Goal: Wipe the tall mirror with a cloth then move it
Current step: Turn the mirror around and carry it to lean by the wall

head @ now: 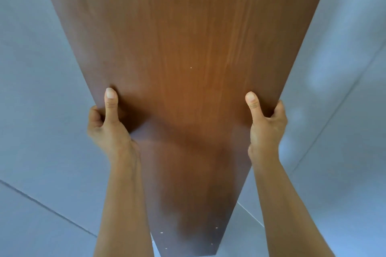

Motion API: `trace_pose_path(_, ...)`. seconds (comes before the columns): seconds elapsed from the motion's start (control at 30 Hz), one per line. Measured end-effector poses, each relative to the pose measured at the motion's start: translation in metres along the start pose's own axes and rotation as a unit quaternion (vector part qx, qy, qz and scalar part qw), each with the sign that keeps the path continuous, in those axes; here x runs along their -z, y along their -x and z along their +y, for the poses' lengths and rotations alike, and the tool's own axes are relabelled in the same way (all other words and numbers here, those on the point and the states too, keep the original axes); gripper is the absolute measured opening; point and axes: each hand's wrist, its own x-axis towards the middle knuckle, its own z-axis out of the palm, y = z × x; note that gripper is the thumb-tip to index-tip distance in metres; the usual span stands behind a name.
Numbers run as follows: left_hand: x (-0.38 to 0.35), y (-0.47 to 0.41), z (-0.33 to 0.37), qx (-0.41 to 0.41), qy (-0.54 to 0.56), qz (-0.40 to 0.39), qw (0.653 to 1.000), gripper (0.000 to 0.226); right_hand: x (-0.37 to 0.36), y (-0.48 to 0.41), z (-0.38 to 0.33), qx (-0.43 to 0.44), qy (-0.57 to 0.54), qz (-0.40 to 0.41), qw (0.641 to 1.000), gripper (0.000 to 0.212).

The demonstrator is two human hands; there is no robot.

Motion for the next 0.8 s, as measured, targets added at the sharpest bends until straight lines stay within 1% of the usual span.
trace_pose_path(0.13, -0.023, 0.028, -0.008, 0.028, 0.015, -0.032, 0.999, 0.058, 0.043, -0.009, -0.014, 0.016, 0.0, 0.036, 0.999, 0.038)
trace_pose_path(0.17, -0.032, 0.039, -0.01, 0.036, 0.021, -0.042, 0.998, 0.058, 0.057, -0.011, -0.018, 0.023, 0.002, 0.046, 0.999, 0.042)
trace_pose_path(0.23, -0.041, 0.051, -0.013, 0.047, 0.031, -0.056, 0.997, 0.056, 0.072, -0.012, -0.022, 0.028, 0.002, 0.06, 0.998, 0.066)
trace_pose_path(0.27, -0.048, 0.063, -0.016, 0.056, 0.039, -0.072, 0.995, 0.055, 0.087, -0.011, -0.025, 0.038, 0.008, 0.077, 0.996, 0.071)
trace_pose_path(0.3, -0.052, 0.071, -0.019, 0.063, 0.045, -0.083, 0.994, 0.054, 0.097, -0.011, -0.029, 0.046, 0.008, 0.088, 0.995, 0.066)
trace_pose_path(0.37, -0.06, 0.082, -0.024, 0.086, 0.056, -0.095, 0.99, 0.054, 0.114, -0.01, -0.033, 0.052, 0.013, 0.105, 0.993, 0.045)
trace_pose_path(0.4, -0.066, 0.09, -0.026, 0.1, 0.064, -0.111, 0.987, 0.054, 0.125, -0.009, -0.035, 0.06, 0.019, 0.125, 0.99, 0.038)
trace_pose_path(0.43, -0.07, 0.095, -0.029, 0.11, 0.072, -0.123, 0.984, 0.054, 0.133, -0.008, -0.038, 0.066, 0.024, 0.137, 0.988, 0.037)
trace_pose_path(0.53, -0.084, 0.111, -0.033, 0.141, 0.095, -0.165, 0.971, 0.054, 0.155, -0.003, -0.046, 0.082, 0.036, 0.174, 0.981, 0.049)
trace_pose_path(0.57, -0.09, 0.12, -0.033, 0.157, 0.102, -0.192, 0.963, 0.053, 0.166, 0.001, -0.049, 0.091, 0.04, 0.195, 0.976, 0.047)
trace_pose_path(0.67, -0.102, 0.142, -0.032, 0.174, 0.104, -0.229, 0.952, 0.043, 0.189, 0.011, -0.058, 0.108, 0.053, 0.241, 0.963, 0.031)
trace_pose_path(0.73, -0.111, 0.16, -0.029, 0.184, 0.121, -0.262, 0.939, 0.033, 0.204, 0.02, -0.065, 0.122, 0.052, 0.278, 0.951, 0.031)
trace_pose_path(0.8, -0.119, 0.178, -0.025, 0.205, 0.119, -0.298, 0.925, 0.03, 0.22, 0.032, -0.071, 0.136, 0.054, 0.313, 0.938, 0.034)
